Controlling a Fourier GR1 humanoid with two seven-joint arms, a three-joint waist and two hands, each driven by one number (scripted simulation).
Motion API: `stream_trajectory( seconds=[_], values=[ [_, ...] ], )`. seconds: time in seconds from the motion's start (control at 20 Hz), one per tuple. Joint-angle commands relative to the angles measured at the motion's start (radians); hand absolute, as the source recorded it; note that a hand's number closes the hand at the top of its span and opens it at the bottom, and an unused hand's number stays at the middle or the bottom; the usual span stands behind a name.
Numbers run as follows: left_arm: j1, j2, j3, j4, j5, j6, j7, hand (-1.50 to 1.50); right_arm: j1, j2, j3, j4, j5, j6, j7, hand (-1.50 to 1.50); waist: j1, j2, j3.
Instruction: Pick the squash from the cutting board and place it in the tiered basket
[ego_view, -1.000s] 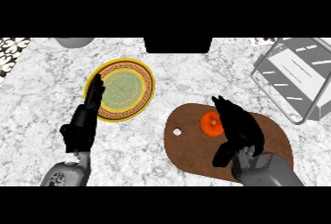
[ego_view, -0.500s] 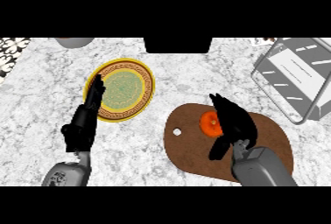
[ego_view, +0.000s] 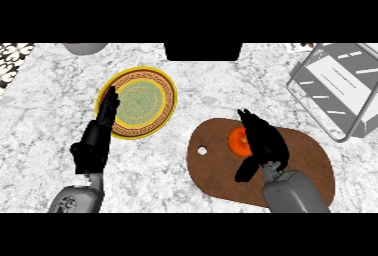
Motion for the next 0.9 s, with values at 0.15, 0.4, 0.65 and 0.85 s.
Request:
stream_trajectory(
  seconds=[0.15,0.4,0.65,0.85],
  values=[
    [-0.003,0.01,0.039,0.0,0.027,-0.03,-0.012,0.0,0.04,-0.008,-0.027,0.054,0.072,-0.135,-0.107,1.5,0.0,0.0,0.0],
    [-0.107,-0.017,0.031,0.053,-0.021,0.015,0.058,0.0,0.004,-0.042,0.039,0.104,0.197,-0.211,-0.154,1.5,-0.004,0.001,0.0],
    [-0.009,0.003,0.025,-0.015,-0.013,-0.014,0.016,0.0,0.016,-0.111,0.011,0.159,0.21,-0.224,-0.275,1.5,0.001,0.0,0.0],
    [0.004,0.002,0.028,-0.017,-0.003,-0.015,0.007,0.0,0.137,-0.426,0.106,0.127,0.226,-0.113,-0.569,1.5,-0.018,-0.005,0.0]
  ],
)
